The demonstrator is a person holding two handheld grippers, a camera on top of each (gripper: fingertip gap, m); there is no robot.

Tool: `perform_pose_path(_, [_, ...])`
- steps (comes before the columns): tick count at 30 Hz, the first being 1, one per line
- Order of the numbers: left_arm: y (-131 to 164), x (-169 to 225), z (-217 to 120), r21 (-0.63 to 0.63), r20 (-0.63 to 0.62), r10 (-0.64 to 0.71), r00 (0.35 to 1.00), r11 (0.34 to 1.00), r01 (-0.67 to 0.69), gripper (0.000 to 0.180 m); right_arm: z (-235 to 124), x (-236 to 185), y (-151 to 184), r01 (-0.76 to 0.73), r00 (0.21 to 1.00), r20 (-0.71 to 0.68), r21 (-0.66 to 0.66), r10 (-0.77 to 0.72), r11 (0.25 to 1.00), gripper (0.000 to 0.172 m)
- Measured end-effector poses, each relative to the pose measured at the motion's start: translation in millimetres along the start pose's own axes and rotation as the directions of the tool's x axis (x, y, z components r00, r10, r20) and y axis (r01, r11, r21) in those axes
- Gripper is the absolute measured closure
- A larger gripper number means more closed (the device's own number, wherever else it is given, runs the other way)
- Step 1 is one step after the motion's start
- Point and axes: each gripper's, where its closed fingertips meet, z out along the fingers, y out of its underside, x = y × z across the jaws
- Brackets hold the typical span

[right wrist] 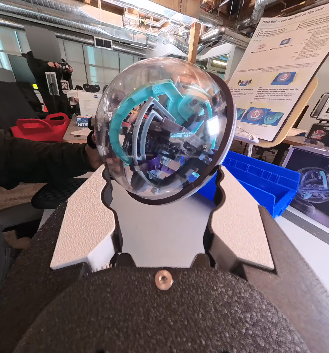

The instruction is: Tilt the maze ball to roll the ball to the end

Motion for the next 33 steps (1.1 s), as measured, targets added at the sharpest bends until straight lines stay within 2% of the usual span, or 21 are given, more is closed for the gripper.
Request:
perform_pose_path(18, [41, -8, -8, -0.069, 0.074, -0.216, 0.973, 0.973, 0.222, 0.070, -8, -6, 36, -0.173, 0.985, -0.022, -0.061, 0.172, 0.983, 0.062])
perform_pose_path(25, [64, -12, -16, -0.098, 0.134, -0.341, 0.931, 0.930, 0.355, 0.070, -10, -12, 59, -0.286, 0.958, -0.038, -0.134, 0.283, 0.949, 0.062])
perform_pose_path(33, [91, -16, -23, -0.104, 0.160, -0.506, 0.847, 0.845, 0.525, 0.070, -14, -17, 79, -0.375, 0.927, -0.086, -0.218, 0.365, 0.901, 0.060])
